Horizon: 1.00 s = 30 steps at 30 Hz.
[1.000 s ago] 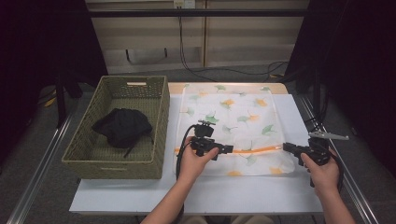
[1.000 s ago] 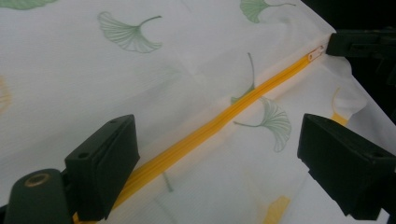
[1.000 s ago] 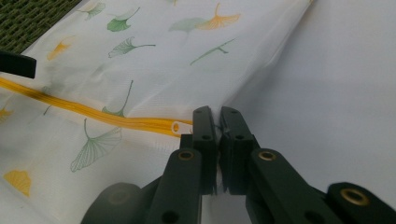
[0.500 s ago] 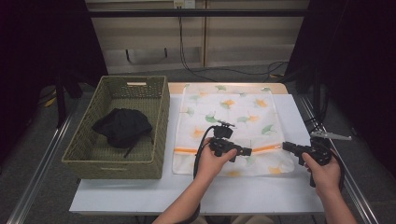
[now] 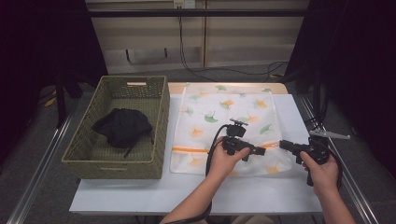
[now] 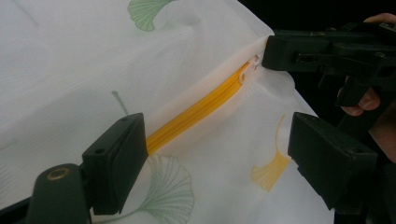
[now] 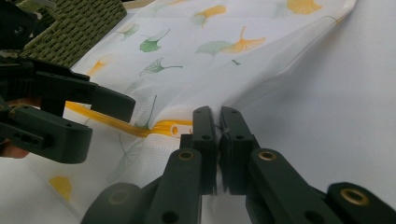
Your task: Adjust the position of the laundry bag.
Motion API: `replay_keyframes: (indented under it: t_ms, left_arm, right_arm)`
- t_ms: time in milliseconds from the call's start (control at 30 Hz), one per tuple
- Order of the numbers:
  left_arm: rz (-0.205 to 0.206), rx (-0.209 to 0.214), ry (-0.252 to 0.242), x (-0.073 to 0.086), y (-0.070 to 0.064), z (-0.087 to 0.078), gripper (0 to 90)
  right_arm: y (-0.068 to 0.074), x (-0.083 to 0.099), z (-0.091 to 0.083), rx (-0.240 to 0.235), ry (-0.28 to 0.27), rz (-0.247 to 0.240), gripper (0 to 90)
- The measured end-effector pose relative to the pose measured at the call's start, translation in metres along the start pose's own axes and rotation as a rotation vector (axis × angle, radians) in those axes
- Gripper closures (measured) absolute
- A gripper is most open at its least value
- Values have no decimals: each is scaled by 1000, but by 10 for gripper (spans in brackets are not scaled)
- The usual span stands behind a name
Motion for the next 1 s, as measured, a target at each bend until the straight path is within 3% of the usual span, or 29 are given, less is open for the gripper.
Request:
replay_keyframes:
  t_ms: [133, 233, 467, 600, 667, 1000]
  left_arm:
    - [20, 20, -5, -2, -5, 4, 247]
    - [32, 63, -33, -4, -10, 8, 278]
    - [64, 29, -34, -6, -14, 12, 276]
    - [55, 12, -27, -7, -16, 13, 276]
    - [25, 63, -47, -7, -17, 16, 294]
    - [-25, 89, -48, -8, -16, 21, 452]
  right_arm:
    - [1, -1, 0, 2, 0, -8, 863]
    - [2, -1, 0, 0, 1, -13, 863]
    - [5, -2, 1, -6, -5, -15, 863]
    - [5, -3, 1, -6, -4, -15, 863]
    - [5, -2, 1, -8, -2, -14, 863]
    - [6, -1, 3, -6, 5, -11, 862]
Point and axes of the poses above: each handheld gripper's, and its own axes: z roughly forward along the jaws, x roughly out of its underside, y roughly to its left, the point moved 4 cm from there along z, roughly forward along the jaws, and after that the axes turned 11 degrees about -y, right-handed, at the moved point
